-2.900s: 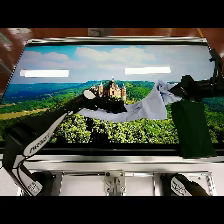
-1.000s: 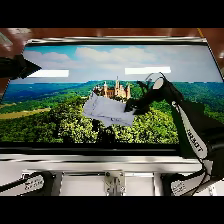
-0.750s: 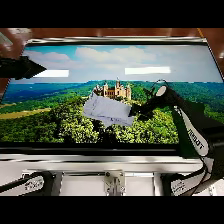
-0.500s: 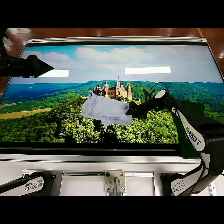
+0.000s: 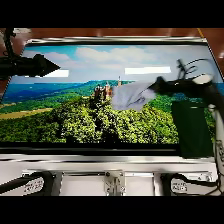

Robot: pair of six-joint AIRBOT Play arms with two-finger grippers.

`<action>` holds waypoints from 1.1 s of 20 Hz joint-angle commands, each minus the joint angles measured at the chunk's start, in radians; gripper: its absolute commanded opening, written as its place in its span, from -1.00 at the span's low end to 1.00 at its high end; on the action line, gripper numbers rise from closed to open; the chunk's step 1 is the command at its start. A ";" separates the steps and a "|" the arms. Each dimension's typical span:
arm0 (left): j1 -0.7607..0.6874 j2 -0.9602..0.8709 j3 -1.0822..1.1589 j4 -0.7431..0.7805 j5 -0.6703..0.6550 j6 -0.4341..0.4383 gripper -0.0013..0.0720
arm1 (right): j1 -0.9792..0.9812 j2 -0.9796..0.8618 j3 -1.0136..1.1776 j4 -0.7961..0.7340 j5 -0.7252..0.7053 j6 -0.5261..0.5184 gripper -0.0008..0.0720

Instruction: Fold the shirts.

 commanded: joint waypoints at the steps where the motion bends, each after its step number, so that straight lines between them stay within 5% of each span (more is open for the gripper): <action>1: -0.016 0.000 0.000 0.000 0.001 -0.001 -0.87 | -0.230 0.177 0.051 -0.072 0.058 0.070 -0.81; 9: -0.032 0.010 0.000 0.000 -0.025 0.000 -0.87 | -0.589 0.288 0.053 -0.631 0.562 0.142 -0.81; 14: -0.045 0.010 0.000 0.001 -0.024 0.013 -0.87 | -0.683 0.288 0.013 -0.752 0.604 0.189 -0.81; 20: -0.065 0.009 0.000 0.001 -0.022 0.027 -0.87 | -0.762 0.386 -0.374 -0.843 0.575 0.179 -0.79; 21: -0.069 0.009 0.000 0.001 -0.016 0.027 -0.87 | -0.776 0.400 -0.425 -0.858 0.524 0.183 -0.44; 22: -0.073 0.009 0.000 0.000 -0.008 0.027 -0.87 | -0.784 0.404 -0.447 -0.855 0.483 0.181 0.40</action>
